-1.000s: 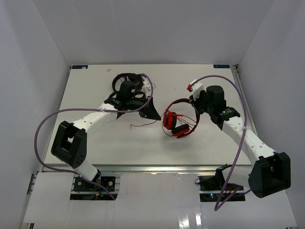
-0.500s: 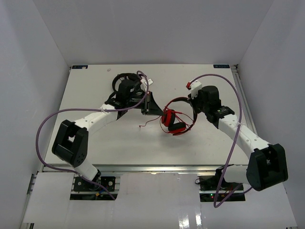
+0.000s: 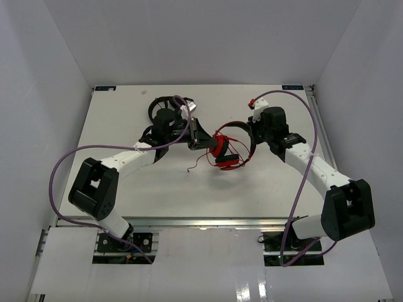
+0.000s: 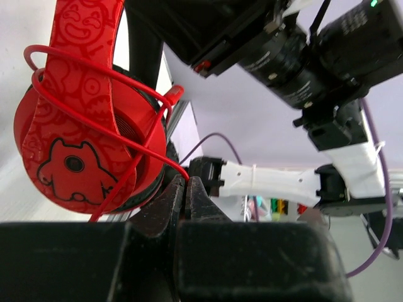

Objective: Wrap the headphones

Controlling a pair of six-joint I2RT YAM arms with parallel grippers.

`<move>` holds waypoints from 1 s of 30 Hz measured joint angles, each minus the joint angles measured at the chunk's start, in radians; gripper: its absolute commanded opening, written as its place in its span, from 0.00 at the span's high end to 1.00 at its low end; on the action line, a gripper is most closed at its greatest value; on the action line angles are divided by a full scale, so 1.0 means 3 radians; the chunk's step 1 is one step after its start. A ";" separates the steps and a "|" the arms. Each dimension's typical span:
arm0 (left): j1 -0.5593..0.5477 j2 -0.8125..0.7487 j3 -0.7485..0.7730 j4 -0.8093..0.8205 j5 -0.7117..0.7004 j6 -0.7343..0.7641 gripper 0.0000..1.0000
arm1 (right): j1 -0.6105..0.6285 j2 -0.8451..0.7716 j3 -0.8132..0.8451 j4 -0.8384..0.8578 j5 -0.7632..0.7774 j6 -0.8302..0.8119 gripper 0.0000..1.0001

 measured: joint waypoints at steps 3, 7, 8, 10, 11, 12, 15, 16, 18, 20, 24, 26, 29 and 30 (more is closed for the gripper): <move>0.0000 0.0000 0.0001 0.0144 -0.0156 -0.0201 0.90 | -0.0001 0.0046 0.0037 0.0001 0.0035 0.0157 0.92; 0.0000 0.0000 0.0027 0.0174 -0.0381 -0.0386 0.89 | -0.0001 0.0121 0.0040 0.0002 0.0079 0.0328 0.92; 0.0000 0.0000 0.0034 0.0175 -0.0433 -0.0422 0.88 | -0.0001 0.0143 0.0041 0.0002 0.0085 0.0365 0.92; 0.0000 0.0000 0.0041 0.0175 -0.0538 -0.0484 0.87 | -0.0001 0.0190 0.0052 0.0002 0.0091 0.0422 0.92; -0.0001 0.0000 0.0045 0.0167 -0.0596 -0.0506 0.86 | -0.0001 0.0214 0.0059 0.0002 0.0103 0.0452 0.92; -0.0002 0.0000 0.0052 0.0150 -0.0657 -0.0522 0.85 | -0.0001 0.0238 0.0069 0.0002 0.0120 0.0484 0.92; -0.0007 0.0003 0.0108 0.0069 -0.0816 -0.0554 0.82 | -0.0001 0.0330 0.0127 0.0001 0.0166 0.0575 0.92; -0.0011 0.0012 0.0138 0.0044 -0.0858 -0.0560 0.81 | -0.0001 0.0363 0.0150 0.0001 0.0177 0.0602 0.92; -0.0033 0.0054 0.0213 0.0014 -0.0919 -0.0570 0.78 | -0.0001 0.0419 0.0194 0.0000 0.0197 0.0649 0.92; -0.0069 0.0108 0.0278 0.0002 -0.0959 -0.0581 0.75 | -0.0002 0.0466 0.0233 -0.0003 0.0228 0.0687 0.92; -0.0184 0.0190 0.0375 -0.0066 -0.0987 -0.0582 0.73 | -0.0009 0.0564 0.0301 -0.0024 0.0317 0.0754 0.92; -0.0231 0.0204 0.0406 -0.0105 -0.0992 -0.0573 0.72 | -0.0022 0.0610 0.0317 -0.0034 0.0330 0.0790 0.92; -0.0280 0.0206 0.0437 -0.0153 -0.0998 -0.0555 0.71 | -0.0049 0.0663 0.0331 -0.0077 0.0328 0.0841 0.92; -0.0291 0.0208 0.0448 -0.0164 -0.1003 -0.0549 0.71 | -0.0059 0.0676 0.0336 -0.0088 0.0327 0.0857 0.92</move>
